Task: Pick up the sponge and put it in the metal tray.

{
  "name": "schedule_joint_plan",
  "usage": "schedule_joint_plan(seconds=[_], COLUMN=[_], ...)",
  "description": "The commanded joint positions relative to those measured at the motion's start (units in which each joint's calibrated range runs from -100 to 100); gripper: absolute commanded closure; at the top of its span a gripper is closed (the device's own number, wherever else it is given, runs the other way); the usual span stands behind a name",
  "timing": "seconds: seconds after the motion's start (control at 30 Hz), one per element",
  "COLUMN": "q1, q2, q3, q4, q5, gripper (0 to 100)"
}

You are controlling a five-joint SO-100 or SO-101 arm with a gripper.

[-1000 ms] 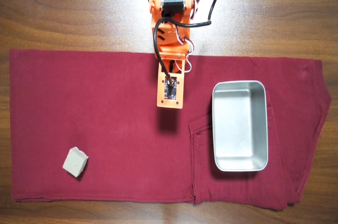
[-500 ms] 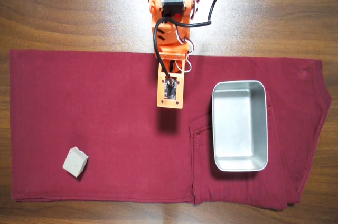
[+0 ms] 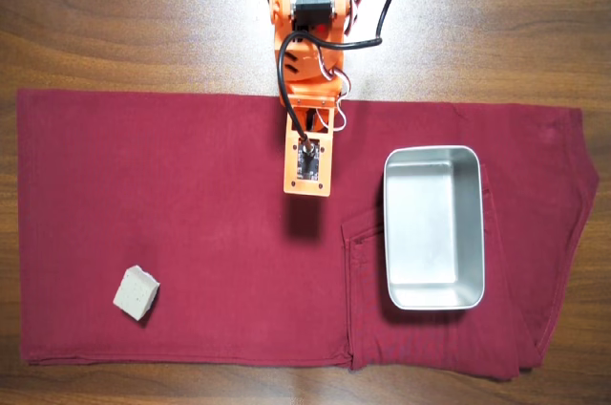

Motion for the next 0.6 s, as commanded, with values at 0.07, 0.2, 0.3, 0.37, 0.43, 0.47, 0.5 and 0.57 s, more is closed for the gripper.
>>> schedule_joint_plan(seconds=[0.07, 0.2, 0.3, 0.37, 0.43, 0.47, 0.5, 0.57], q1=[-0.3, -1.7, -0.5, 4.8, 8.7, 11.1, 14.4, 23.1], q2=[0.4, 0.4, 0.8, 9.3, 22.7, 28.2, 33.4, 46.6], q3=[0.4, 0.4, 0.0, -4.0, -14.9, -21.2, -27.9, -43.0], q4=[0.9, 0.9, 0.9, -4.3, -11.1, -13.3, -14.4, -14.9], q5=[-0.1, -0.1, -0.7, 0.5, 0.3, 0.5, 1.7, 3.8], gripper=[99, 99, 100, 98, 93, 89, 85, 79])
